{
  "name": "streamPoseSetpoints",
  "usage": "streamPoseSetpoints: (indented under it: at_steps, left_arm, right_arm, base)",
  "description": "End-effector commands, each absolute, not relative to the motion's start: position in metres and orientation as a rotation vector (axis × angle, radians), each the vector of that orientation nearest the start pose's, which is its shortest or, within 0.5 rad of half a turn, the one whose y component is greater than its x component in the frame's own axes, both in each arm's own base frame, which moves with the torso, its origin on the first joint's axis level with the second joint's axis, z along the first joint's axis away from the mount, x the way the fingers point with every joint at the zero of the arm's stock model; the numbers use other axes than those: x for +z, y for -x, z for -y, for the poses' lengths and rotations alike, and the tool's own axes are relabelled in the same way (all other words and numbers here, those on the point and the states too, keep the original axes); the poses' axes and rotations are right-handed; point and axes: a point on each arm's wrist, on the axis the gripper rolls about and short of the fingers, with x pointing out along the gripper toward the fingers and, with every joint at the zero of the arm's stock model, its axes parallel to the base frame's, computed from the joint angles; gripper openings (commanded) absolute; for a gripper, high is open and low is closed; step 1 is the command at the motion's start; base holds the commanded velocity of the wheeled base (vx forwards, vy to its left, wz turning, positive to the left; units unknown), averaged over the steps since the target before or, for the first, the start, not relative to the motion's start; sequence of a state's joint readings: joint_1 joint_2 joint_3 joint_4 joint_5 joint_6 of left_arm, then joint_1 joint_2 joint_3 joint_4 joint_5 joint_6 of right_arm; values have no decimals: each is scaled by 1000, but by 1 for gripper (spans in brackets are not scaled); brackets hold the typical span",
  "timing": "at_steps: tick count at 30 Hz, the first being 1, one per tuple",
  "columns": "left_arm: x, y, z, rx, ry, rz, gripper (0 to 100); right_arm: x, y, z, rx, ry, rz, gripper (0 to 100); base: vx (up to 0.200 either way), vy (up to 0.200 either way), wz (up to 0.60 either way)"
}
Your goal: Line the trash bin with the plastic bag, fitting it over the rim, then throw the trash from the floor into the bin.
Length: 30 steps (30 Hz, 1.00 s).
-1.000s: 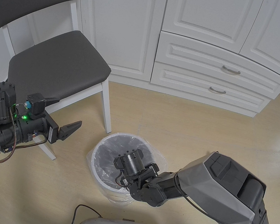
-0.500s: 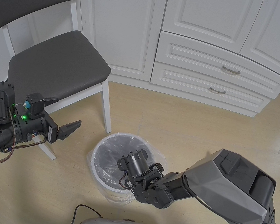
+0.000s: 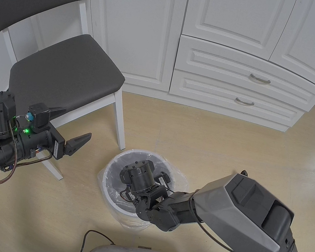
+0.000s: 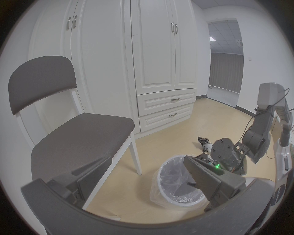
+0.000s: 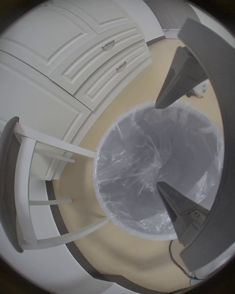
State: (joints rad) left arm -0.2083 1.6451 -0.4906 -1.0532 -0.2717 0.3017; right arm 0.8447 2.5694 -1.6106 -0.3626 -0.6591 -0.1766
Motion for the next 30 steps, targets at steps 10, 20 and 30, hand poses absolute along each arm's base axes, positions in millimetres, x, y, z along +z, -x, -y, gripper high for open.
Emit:
streamPoseSetpoints:
  at_steps: [10,20,30]
  left_arm:
    - [160,-256,57,-482,-293,-29,100]
    - [160,-255,57,-482,-291,-29,100]
    - [161,-256,57,-482,-291,-26,100]
  right_arm:
    - [-29,-346,-396,214,570,-376,100]
    - [-19,-325,-409,258,564,-361,100]
    - [-6,-309,-416,287,553,-349,100]
  base:
    - [0,0,0]
    - [0,0,0]
    - [0,0,0]
